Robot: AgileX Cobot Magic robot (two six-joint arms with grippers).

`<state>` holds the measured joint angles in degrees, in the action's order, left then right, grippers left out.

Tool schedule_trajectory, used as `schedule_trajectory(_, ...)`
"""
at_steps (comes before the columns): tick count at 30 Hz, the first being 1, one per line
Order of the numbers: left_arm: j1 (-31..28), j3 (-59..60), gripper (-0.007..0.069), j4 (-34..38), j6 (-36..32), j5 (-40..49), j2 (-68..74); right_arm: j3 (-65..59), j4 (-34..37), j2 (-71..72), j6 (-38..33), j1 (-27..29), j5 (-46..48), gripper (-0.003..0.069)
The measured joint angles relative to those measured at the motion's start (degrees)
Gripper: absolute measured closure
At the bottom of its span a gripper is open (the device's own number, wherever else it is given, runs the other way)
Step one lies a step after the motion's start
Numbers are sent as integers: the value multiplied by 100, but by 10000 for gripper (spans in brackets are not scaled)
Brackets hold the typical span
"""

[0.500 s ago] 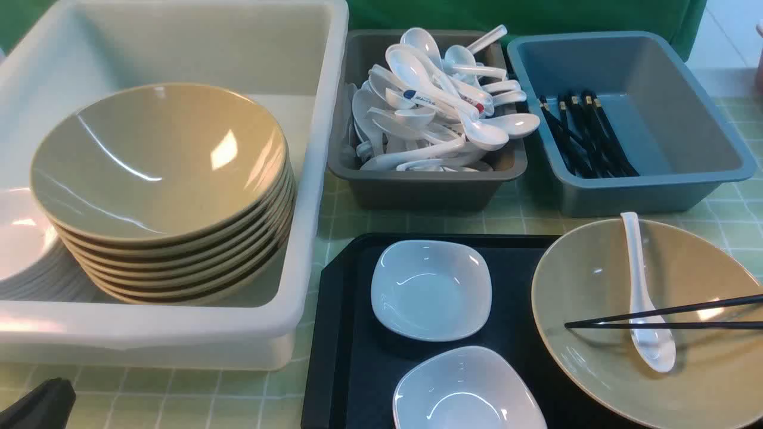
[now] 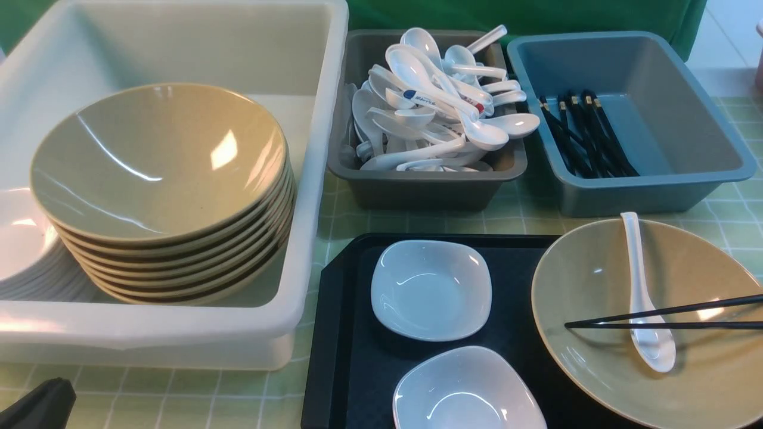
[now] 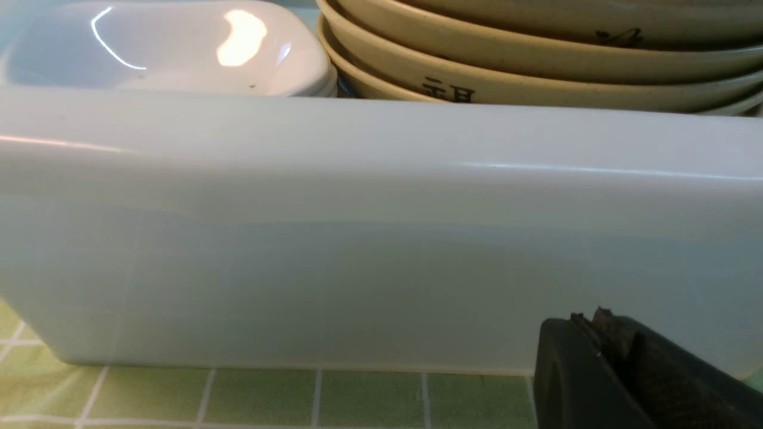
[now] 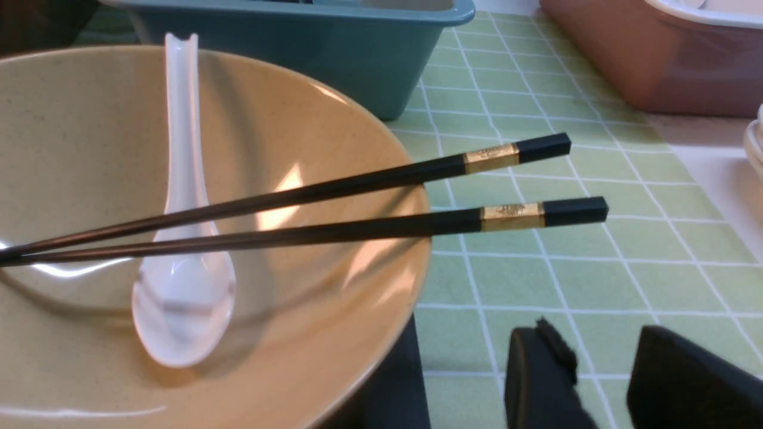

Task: On green table put chopsticks spoon bowls plates into blue grey white boxes.
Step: 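Move the grippers toward the tableware on the black tray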

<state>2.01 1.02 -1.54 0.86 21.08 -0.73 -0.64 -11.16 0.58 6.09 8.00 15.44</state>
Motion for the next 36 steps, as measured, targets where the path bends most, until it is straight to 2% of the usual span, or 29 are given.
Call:
schedule_trajectory(11, 0, 0, 626, -201, -7, -46, 0, 0, 0, 0, 0, 0, 0, 423)
schedule_trajectory(14, 0, 56, 626, -235, 41, -468, 0, 0, 0, 0, 0, 0, -6, 423)
schedule_trajectory(17, 0, 56, 626, 32, 205, -1357, 0, -21, 0, 0, 5, 0, -229, 423)
schedule_trajectory(21, 0, 56, 626, 466, 537, -2397, 0, -90, 0, 0, 76, 0, -918, 423)
schedule_trajectory(24, 0, 56, 626, 751, 753, -3285, 0, -95, -5, 0, 727, 0, -2007, 423)
schedule_trajectory(26, 0, 56, 626, 824, 811, -3448, 0, -95, -5, 0, 905, 0, -2387, 423)
schedule_trajectory(28, 0, 56, 626, 836, 838, -3429, 0, -95, -5, 0, 967, 0, -2644, 423)
schedule_trajectory(29, 0, 56, 626, 859, 868, -3200, 0, -95, -11, 0, 1008, 0, -2915, 423)
schedule_trajectory(34, 0, 56, 626, 872, 900, -2000, 0, -95, -29, 0, 1127, 0, -3047, 423)
schedule_trajectory(36, 0, 56, 626, 872, 900, -1921, 0, -95, -34, 0, 1220, 0, -3393, 423)
